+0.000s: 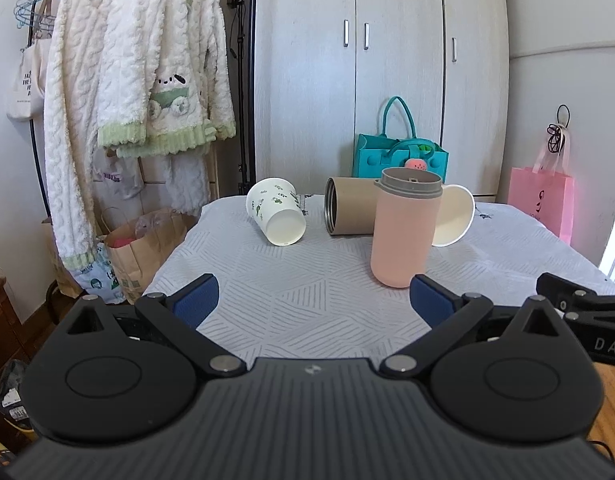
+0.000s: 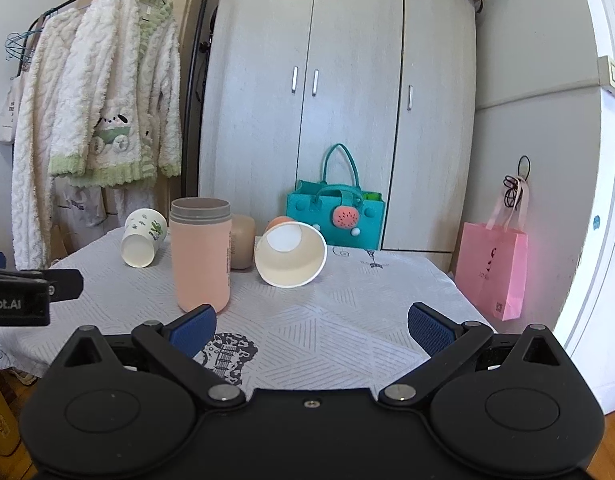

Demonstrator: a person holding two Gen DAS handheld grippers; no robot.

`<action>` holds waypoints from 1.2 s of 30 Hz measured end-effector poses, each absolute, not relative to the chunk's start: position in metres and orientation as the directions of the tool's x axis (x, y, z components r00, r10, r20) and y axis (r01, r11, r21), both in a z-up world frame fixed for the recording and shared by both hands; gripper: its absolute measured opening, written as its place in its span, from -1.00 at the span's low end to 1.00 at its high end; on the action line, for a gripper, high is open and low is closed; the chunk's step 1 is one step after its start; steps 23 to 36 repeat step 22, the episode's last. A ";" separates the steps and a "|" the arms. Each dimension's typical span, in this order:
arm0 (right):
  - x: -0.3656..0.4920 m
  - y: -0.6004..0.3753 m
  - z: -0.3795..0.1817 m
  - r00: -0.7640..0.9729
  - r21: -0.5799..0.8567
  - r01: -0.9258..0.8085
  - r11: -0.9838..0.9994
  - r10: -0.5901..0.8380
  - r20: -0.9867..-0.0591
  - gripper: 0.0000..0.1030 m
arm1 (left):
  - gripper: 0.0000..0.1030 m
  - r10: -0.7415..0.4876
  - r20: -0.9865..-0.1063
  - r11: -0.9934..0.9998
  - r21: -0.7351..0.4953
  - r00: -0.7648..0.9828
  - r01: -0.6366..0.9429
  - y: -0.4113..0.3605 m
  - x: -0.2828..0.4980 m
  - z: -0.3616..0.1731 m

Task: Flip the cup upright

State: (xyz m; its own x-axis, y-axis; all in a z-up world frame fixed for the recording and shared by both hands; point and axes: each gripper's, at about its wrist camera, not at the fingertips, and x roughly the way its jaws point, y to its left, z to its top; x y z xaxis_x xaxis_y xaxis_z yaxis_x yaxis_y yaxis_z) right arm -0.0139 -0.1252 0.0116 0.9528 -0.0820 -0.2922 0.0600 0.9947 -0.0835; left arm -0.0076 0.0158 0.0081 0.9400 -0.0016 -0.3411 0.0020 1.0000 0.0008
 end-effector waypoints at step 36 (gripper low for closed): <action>-0.012 -0.126 0.009 0.946 -0.098 0.076 0.992 -0.102 -0.308 1.00 | 1.00 0.014 -0.365 1.000 0.008 0.931 -0.012 0.015 -0.002 0.006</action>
